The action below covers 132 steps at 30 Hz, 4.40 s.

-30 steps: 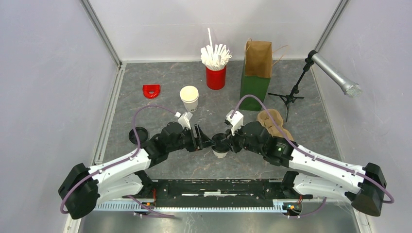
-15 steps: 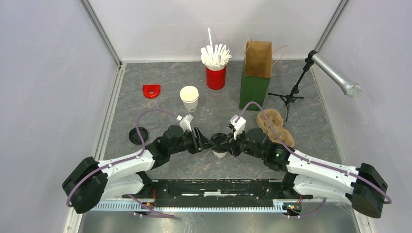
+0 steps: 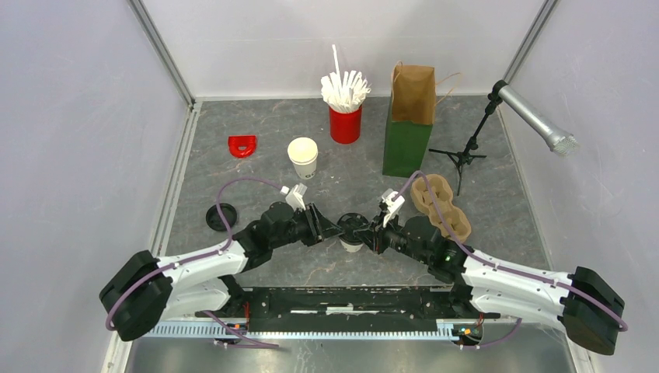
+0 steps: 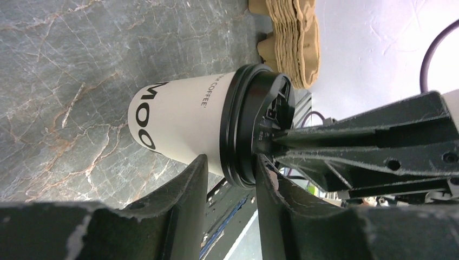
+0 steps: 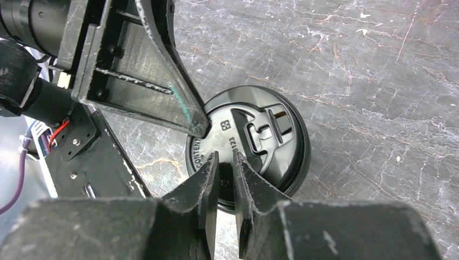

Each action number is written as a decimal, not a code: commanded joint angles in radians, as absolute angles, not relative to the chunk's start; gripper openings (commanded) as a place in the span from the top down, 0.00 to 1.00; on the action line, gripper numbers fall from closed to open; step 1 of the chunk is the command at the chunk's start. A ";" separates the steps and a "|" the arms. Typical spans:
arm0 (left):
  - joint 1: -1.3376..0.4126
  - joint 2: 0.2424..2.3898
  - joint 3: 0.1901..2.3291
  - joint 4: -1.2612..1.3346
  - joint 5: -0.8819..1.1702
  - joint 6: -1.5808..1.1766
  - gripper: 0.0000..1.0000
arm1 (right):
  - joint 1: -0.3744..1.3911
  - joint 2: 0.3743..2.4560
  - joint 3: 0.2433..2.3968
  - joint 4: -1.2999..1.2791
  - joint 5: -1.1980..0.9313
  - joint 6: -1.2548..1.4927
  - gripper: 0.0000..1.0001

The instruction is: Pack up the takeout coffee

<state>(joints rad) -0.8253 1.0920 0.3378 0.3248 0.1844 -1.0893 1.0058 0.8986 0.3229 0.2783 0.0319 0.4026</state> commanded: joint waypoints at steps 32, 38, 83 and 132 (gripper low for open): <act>-0.640 1.296 0.698 0.090 0.564 -0.630 0.27 | 1.007 0.961 0.244 0.132 0.006 0.331 0.77; -0.640 1.377 0.691 0.163 0.581 -0.651 0.29 | 1.008 0.964 0.239 0.135 0.004 0.330 0.77; -0.594 1.319 0.727 0.062 0.587 -0.842 0.35 | 0.995 0.948 0.218 0.216 -0.040 0.407 0.72; -0.583 0.720 0.844 -0.751 -0.086 -0.436 0.00 | 1.071 1.151 0.825 -0.253 0.178 0.116 0.02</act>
<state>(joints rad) -0.5861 0.7300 0.8440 -0.7765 -0.0559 -0.4801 1.0698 1.1625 0.7700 -0.2253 0.1871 0.1150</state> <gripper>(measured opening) 0.995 0.979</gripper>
